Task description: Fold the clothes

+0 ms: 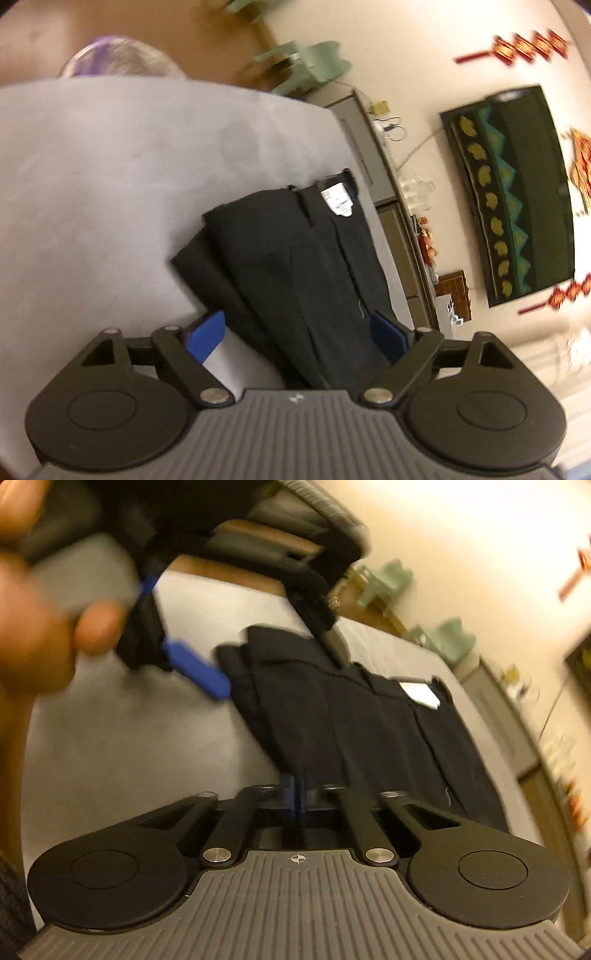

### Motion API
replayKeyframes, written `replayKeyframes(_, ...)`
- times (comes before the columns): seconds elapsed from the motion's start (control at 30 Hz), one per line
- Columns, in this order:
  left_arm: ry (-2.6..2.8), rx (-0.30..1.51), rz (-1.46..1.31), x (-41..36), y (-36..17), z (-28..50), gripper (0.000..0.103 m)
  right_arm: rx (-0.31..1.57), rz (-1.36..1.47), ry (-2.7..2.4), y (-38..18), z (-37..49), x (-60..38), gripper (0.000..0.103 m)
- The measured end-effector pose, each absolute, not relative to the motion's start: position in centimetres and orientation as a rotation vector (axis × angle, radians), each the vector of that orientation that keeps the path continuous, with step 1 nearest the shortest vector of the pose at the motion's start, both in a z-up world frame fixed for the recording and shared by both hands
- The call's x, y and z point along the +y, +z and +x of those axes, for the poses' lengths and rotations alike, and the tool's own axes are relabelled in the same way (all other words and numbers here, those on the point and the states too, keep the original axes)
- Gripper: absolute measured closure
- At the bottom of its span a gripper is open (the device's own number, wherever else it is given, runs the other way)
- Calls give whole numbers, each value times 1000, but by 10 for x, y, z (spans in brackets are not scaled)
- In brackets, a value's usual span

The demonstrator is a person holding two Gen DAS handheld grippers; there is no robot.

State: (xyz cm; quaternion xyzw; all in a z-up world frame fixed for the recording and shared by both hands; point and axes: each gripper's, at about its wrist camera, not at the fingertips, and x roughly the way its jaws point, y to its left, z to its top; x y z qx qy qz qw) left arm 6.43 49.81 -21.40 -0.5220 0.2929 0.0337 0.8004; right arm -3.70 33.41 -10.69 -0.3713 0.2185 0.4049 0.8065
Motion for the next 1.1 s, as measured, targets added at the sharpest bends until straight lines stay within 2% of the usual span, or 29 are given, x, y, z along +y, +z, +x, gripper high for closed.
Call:
replayKeyframes(0.03, 57, 625, -1096, 496, -214, 69, 18, 492, -740, 877, -100, -31, 330, 103)
replayKeyframes(0.07, 43, 622, -1072, 494, -213, 74, 43, 519, -685, 891, -92, -26, 323, 103)
replayKeyframes(0.1, 51, 627, -1066, 493, -213, 74, 97, 544, -644, 907, -86, -24, 316, 103)
replayKeyframes(0.2, 74, 643, -1047, 487, -214, 72, 99, 626, -554, 960, -73, -10, 300, 103)
replayKeyframes(0.27, 88, 626, -1028, 485, -208, 68, 99, 696, -477, 1024, -61, 6, 290, 96)
replayKeyframes(0.3, 93, 604, -1020, 484, -203, 63, 100, 713, -430, 1052, -50, 12, 284, 82)
replayKeyframes(0.33, 102, 595, -1000, 483, -197, 59, 100, 709, -368, 1070, -34, 18, 278, 62)
replayKeyframes(0.37, 116, 585, -960, 479, -191, 57, 100, 699, -303, 1068, -19, 28, 274, 56)
replayKeyframes(0.47, 159, 553, -779, 458, -163, 51, 100, 673, -148, 995, 17, 67, 278, 54)
replayKeyframes(0.53, 160, 525, -654, 437, -146, 48, 100, 695, -173, 862, 20, 99, 299, 54)
replayKeyframes(0.67, 159, 500, -371, 392, -127, 48, 100, 890, -342, 569, -36, 174, 341, 58)
replayKeyframes(0.7, 165, 492, -288, 381, -124, 48, 100, 908, -391, 539, -54, 185, 345, 54)
replayKeyframes(0.73, 171, 484, -206, 370, -122, 48, 100, 906, -406, 539, -63, 197, 345, 41)
replayKeyframes(0.87, 148, 489, -21, 336, -123, 52, 100, 1049, -363, 534, -70, 240, 346, 45)
replayKeyframes(0.9, 140, 492, 5, 329, -124, 54, 100, 1008, -366, 531, -63, 243, 349, 38)
replayKeyframes(1.0, 116, 501, 82, 308, -125, 58, 100, 952, -296, 615, -48, 245, 365, 5)
replayKeyframes(1.1, 113, 513, 107, 298, -125, 59, 100, 989, -474, 646, -78, 236, 396, 2)
